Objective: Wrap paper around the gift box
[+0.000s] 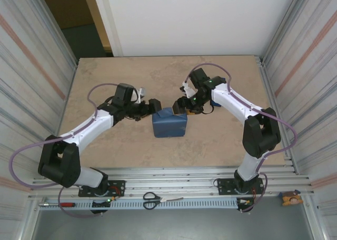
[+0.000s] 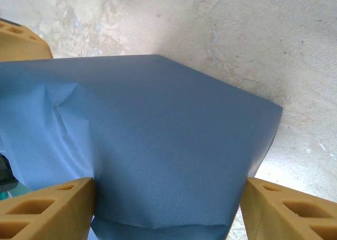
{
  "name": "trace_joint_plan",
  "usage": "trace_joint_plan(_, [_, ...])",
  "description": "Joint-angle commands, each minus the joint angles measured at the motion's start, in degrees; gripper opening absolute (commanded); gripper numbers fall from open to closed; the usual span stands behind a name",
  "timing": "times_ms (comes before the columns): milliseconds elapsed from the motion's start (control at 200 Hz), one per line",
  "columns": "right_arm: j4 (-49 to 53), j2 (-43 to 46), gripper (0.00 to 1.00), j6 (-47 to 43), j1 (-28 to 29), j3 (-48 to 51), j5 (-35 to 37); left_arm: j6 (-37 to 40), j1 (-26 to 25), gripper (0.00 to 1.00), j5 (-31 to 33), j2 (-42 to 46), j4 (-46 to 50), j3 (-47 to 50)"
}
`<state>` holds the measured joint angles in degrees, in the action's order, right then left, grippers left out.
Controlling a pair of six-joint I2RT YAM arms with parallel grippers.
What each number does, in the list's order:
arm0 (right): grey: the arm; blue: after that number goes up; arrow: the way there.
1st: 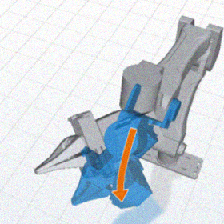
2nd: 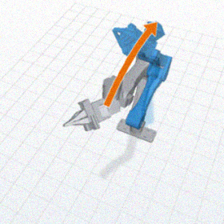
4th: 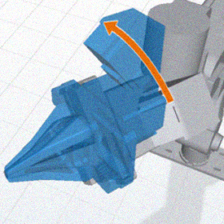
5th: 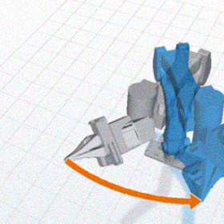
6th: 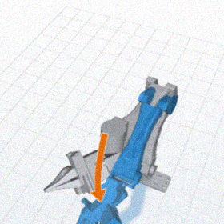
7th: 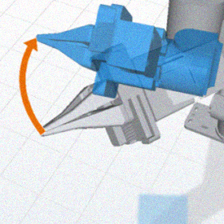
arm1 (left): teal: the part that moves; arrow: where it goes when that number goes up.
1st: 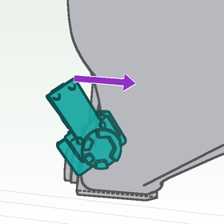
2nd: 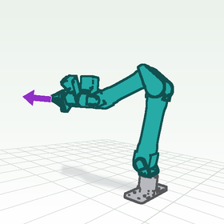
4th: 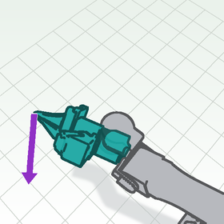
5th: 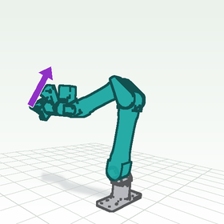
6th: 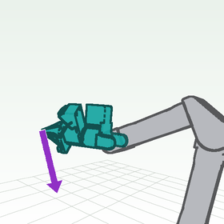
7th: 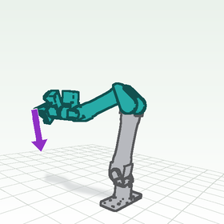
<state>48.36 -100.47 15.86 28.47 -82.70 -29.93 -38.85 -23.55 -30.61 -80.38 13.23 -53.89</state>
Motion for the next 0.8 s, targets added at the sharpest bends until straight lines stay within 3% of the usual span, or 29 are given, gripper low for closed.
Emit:
trace_joint_plan(0, [1.99, 0.3, 0.7, -1.53, -0.35, 1.74, 0.85, -1.12, 1.73, 0.89, -0.89, 1.0, -0.7, -1.31])
trace_joint_plan(235, [1.68, 0.57, 0.68, -1.36, -0.33, 2.62, 1.18, -3.42, 2.11, 0.79, -3.52, -1.87, -4.36, 0.58])
trace_joint_plan(441, [1.65, 0.4, 0.69, -1.35, -0.34, 2.64, 0.93, 0.66, 2.14, 0.64, -2.42, -1.8, -0.59, 2.9])
trace_joint_plan(636, [1.3, 0.19, 0.69, -1.09, -0.29, 2.86, 0.75, 4.78, 2.17, 0.58, -0.91, -2.79, 3.93, 2.57])
trace_joint_plan(797, [1.37, 0.31, 0.69, -0.92, -0.19, 2.88, 0.97, 5.54, 2.14, 0.59, 1.58, -0.37, 6.34, 1.11])
